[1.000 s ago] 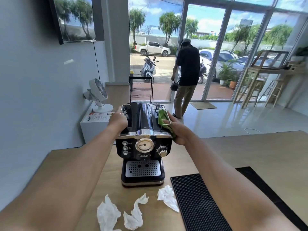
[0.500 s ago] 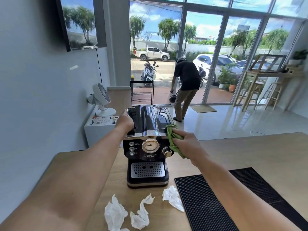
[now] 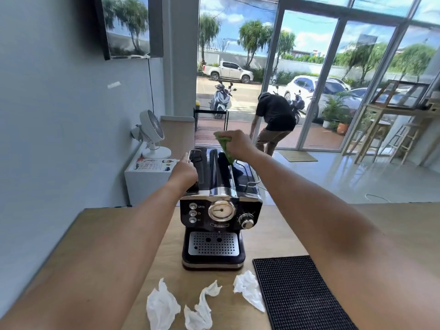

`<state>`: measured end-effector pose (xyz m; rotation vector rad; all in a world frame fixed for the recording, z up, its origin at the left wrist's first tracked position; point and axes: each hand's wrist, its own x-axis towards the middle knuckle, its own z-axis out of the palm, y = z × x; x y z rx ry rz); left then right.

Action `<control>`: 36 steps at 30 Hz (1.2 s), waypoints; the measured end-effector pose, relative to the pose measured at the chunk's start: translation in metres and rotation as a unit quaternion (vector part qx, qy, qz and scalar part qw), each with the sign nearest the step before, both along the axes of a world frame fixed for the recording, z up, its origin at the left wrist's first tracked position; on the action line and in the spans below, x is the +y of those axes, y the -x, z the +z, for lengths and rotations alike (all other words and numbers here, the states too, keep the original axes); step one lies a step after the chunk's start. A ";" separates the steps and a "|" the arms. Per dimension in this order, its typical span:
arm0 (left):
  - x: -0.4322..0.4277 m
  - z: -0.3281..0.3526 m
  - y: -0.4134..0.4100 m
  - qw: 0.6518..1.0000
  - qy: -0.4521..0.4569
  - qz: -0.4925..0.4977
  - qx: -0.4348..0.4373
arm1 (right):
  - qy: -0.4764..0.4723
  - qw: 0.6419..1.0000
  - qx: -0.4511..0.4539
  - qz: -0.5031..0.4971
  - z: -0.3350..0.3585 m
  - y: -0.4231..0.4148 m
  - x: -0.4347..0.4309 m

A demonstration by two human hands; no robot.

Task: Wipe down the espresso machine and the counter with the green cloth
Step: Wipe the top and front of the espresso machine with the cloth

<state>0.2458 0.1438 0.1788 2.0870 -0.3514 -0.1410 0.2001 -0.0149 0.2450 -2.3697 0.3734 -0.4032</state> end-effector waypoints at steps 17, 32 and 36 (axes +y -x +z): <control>0.002 0.006 0.009 1.000 0.013 0.009 -0.014 | 0.130 0.984 0.113 0.036 -0.044 0.076 0.070; 0.003 0.005 0.006 0.999 0.023 -0.022 0.013 | -0.066 0.981 -0.054 0.173 -0.035 0.173 0.025; 0.004 0.007 -0.002 0.999 0.020 -0.016 0.022 | -0.259 0.958 -0.041 0.120 -0.002 0.158 -0.015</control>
